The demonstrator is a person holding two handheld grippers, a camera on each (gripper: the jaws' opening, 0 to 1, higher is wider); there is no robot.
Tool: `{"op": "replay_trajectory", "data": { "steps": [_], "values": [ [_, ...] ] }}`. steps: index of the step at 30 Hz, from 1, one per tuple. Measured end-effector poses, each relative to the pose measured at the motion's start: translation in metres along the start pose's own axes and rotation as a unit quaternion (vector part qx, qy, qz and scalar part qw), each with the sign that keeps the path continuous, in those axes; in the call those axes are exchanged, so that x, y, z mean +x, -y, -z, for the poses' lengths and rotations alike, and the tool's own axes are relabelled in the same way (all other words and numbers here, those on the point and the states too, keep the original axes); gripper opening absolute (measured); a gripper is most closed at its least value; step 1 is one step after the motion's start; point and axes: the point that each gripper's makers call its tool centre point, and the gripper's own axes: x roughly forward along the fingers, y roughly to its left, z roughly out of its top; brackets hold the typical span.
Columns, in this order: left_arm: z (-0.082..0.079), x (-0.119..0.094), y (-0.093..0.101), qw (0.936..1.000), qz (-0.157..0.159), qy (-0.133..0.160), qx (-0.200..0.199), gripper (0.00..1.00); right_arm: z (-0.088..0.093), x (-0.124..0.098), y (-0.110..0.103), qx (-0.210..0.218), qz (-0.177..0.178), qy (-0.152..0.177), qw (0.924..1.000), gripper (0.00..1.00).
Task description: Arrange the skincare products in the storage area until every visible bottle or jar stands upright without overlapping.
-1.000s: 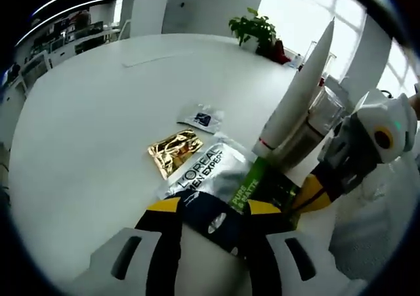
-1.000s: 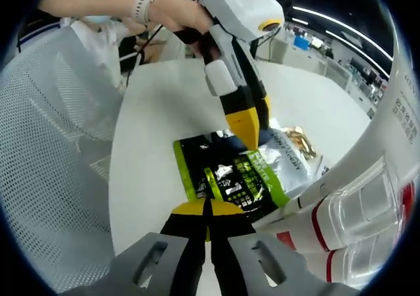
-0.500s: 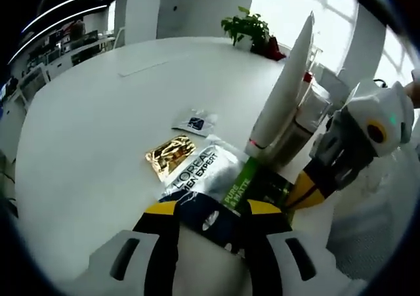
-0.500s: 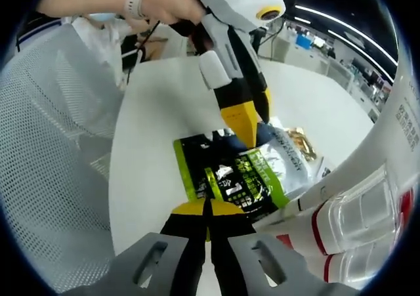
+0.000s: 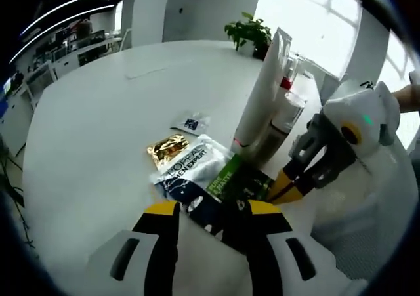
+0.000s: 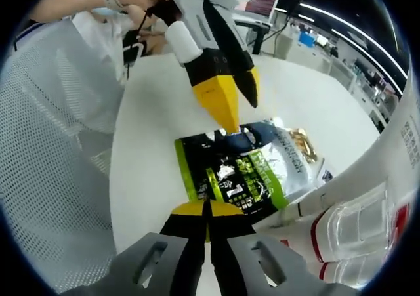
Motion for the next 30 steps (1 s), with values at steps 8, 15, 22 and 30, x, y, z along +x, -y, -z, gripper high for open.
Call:
{"op": "replay_trajectory", "data": {
  "steps": [8, 15, 22, 30],
  "values": [
    [-0.008, -0.025, 0.011, 0.9994, -0.010, 0.032, -0.003, 0.33, -0.027, -0.034, 0.008, -0.004, 0.026, 0.036, 0.9990, 0.01],
    [-0.006, -0.036, 0.018, 0.9990, -0.021, 0.038, 0.008, 0.34, -0.034, -0.056, 0.009, 0.015, 0.042, 0.058, 0.9973, 0.02],
    [-0.013, -0.049, 0.029, 0.9980, -0.037, 0.050, 0.014, 0.36, -0.049, -0.083, 0.003, 0.018, 0.064, 0.085, 0.9942, 0.05],
    [-0.020, -0.073, 0.028, 0.9950, -0.075, 0.058, 0.032, 0.43, -0.057, -0.122, 0.011, 0.047, 0.108, 0.118, 0.9861, 0.13]
  ]
}}
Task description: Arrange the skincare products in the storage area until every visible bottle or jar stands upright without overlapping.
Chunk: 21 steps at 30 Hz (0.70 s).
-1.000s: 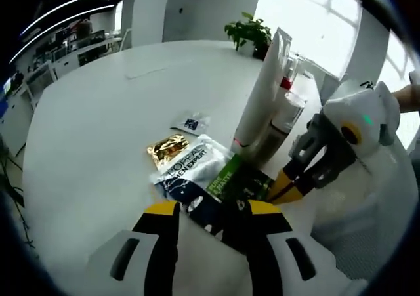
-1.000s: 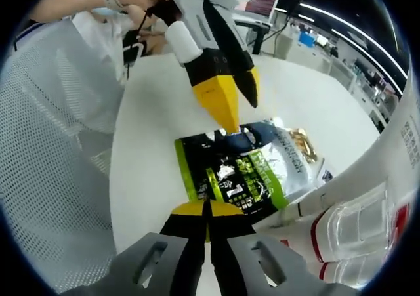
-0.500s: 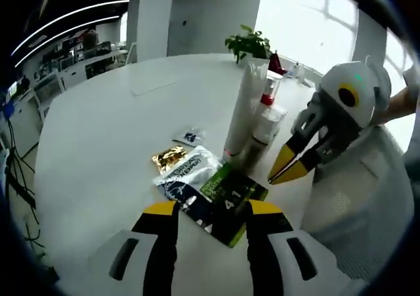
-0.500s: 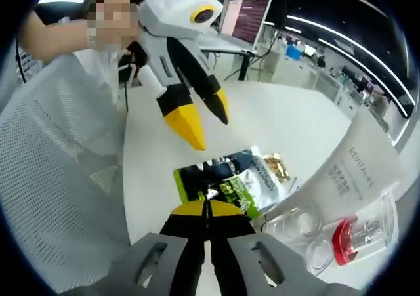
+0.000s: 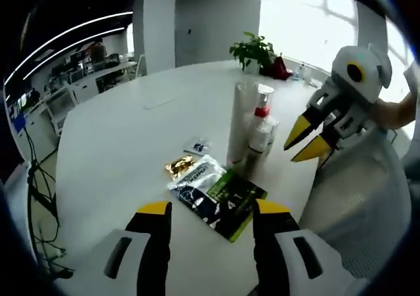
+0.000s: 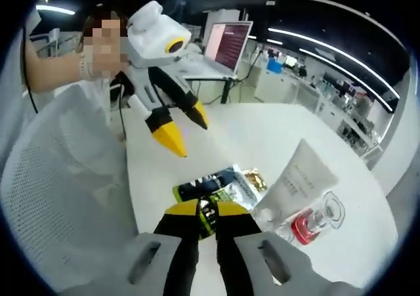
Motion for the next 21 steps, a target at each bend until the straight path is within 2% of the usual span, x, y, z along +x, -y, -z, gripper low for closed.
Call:
{"op": "replay_trajectory", "data": {
  "steps": [6, 10, 13, 17, 19, 21],
  "values": [
    [-0.007, -0.009, 0.001, 0.9998, -0.007, 0.019, -0.007, 0.45, 0.001, -0.017, 0.010, 0.016, 0.028, 0.004, 0.9995, 0.23],
    [-0.005, -0.017, 0.002, 0.9998, -0.017, 0.015, 0.003, 0.49, 0.006, -0.027, 0.012, 0.026, 0.044, 0.009, 0.9986, 0.37],
    [-0.005, -0.023, 0.002, 0.9995, -0.025, 0.013, 0.013, 0.53, 0.012, -0.032, 0.014, 0.047, 0.057, 0.011, 0.9972, 0.43],
    [-0.003, -0.027, 0.008, 0.9995, -0.023, 0.013, 0.015, 0.56, 0.020, -0.038, 0.017, 0.064, 0.070, 0.005, 0.9955, 0.53],
    [-0.001, -0.030, 0.010, 0.9995, -0.023, 0.014, 0.014, 0.61, 0.023, -0.040, 0.020, 0.072, 0.082, 0.006, 0.9940, 0.61],
    [0.002, -0.032, 0.011, 0.9995, -0.025, 0.012, 0.014, 0.62, 0.024, -0.044, 0.023, 0.079, 0.091, 0.008, 0.9927, 0.63]
  ]
}}
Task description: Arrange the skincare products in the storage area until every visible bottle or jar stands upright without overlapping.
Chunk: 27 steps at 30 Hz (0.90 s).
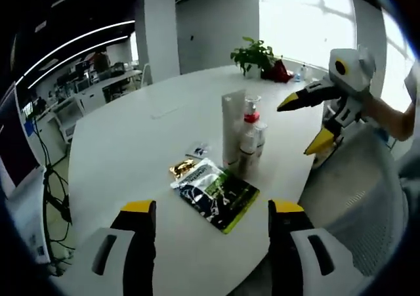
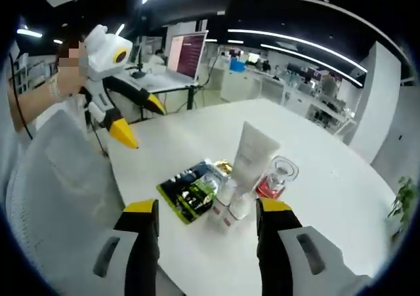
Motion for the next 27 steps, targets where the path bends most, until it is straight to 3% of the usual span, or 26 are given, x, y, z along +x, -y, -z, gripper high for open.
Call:
{"op": "replay_trajectory", "data": {
  "steps": [6, 27],
  "values": [
    [0.004, -0.006, 0.003, 0.9999, -0.006, 0.003, -0.011, 0.68, 0.005, -0.006, 0.003, 0.016, 0.018, -0.005, 0.9997, 0.76],
    [0.022, -0.023, 0.026, 0.9991, -0.010, 0.004, -0.041, 0.94, 0.018, -0.016, -0.017, 0.033, 0.007, -0.021, 0.9992, 0.95]
  ]
}}
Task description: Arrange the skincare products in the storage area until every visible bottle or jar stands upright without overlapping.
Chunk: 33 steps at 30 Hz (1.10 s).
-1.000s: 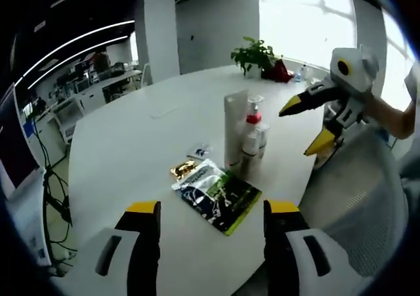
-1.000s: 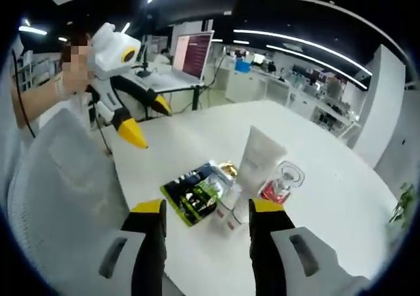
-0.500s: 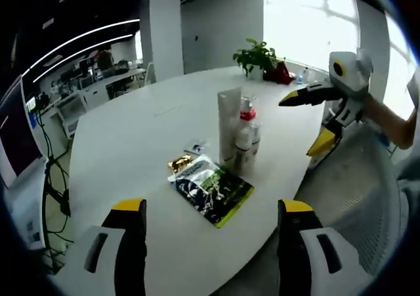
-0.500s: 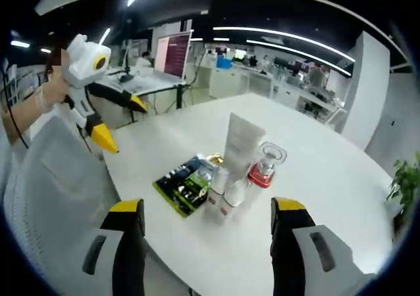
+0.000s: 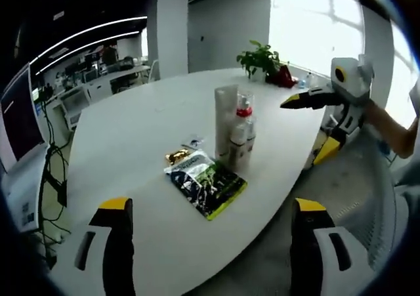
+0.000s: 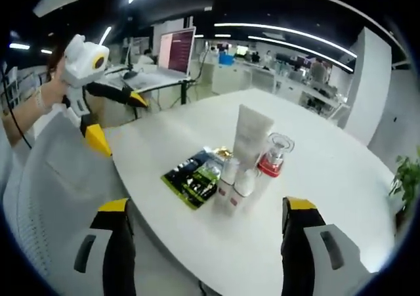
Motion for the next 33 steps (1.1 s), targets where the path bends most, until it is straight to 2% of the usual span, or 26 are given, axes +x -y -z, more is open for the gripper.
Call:
{"op": "replay_trajectory", "data": {
  "steps": [8, 11, 23, 33],
  "values": [
    [0.010, -0.002, 0.002, 1.0000, -0.006, -0.001, -0.006, 0.99, 0.007, 0.001, -0.002, 0.004, -0.002, -0.009, 1.0000, 0.99],
    [0.014, 0.000, -0.001, 0.9998, -0.012, -0.012, -0.015, 0.99, 0.006, 0.001, -0.003, 0.005, -0.008, -0.011, 0.9999, 0.99],
    [0.007, 0.003, -0.011, 0.9997, -0.015, -0.006, -0.019, 0.99, 0.001, 0.007, 0.007, 0.008, -0.013, -0.008, 0.9998, 0.99],
    [0.006, 0.020, -0.022, 0.9996, 0.013, -0.024, 0.006, 0.99, 0.006, 0.014, 0.026, 0.014, -0.026, -0.035, 0.9990, 0.99]
  ]
}}
